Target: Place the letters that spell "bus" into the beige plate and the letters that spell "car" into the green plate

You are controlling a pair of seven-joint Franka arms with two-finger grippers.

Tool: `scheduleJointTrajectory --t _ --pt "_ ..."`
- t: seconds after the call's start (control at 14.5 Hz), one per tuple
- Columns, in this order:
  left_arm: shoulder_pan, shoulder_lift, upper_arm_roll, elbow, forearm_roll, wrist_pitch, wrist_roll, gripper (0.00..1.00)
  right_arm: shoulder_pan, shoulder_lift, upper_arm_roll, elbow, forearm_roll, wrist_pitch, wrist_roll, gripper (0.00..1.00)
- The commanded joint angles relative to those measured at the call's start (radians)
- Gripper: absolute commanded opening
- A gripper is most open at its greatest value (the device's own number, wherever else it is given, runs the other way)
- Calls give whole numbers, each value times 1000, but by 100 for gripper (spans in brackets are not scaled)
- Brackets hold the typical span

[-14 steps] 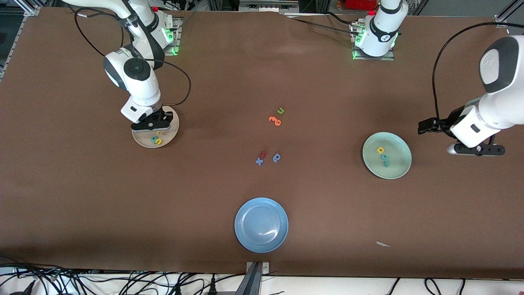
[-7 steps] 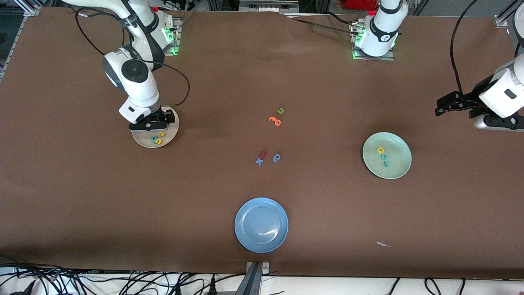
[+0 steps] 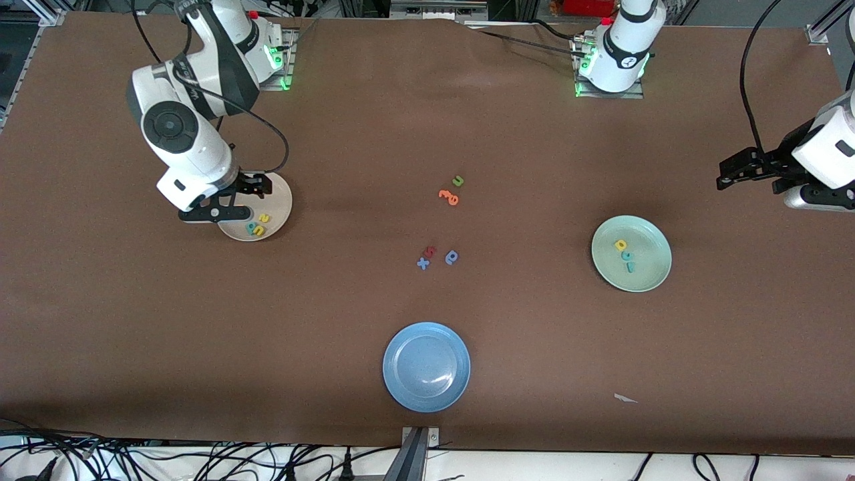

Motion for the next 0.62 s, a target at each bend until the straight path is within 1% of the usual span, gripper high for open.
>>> scheduleJointTrajectory --t 0.0,0.07,0.14,0.21,0.35,0.48,0.55 --pt "4 3 1 22 -21 -20 28 100 -6 9 -20 150 27 -165 -98 100" --pt "4 -2 -2 21 -24 -27 20 100 -5 3 -43 184 31 -199 -124 100" --pt "3 -4 -4 20 -27 -34 18 100 9 -3 -72 208 55 -222 -150 100" --pt "3 -5 -5 20 -27 -34 21 100 40 -16 -132 231 75 -239 -188 100" --pt "4 -4 -5 20 -27 -33 26 100 128 -22 -279 291 105 -285 -250 100" --pt "4 -5 -5 20 -27 -33 26 100 213 -26 -406 349 135 -328 -267 100" --pt "3 -4 -5 20 -29 -33 25 100 263 -33 -480 366 140 -333 -268 100"
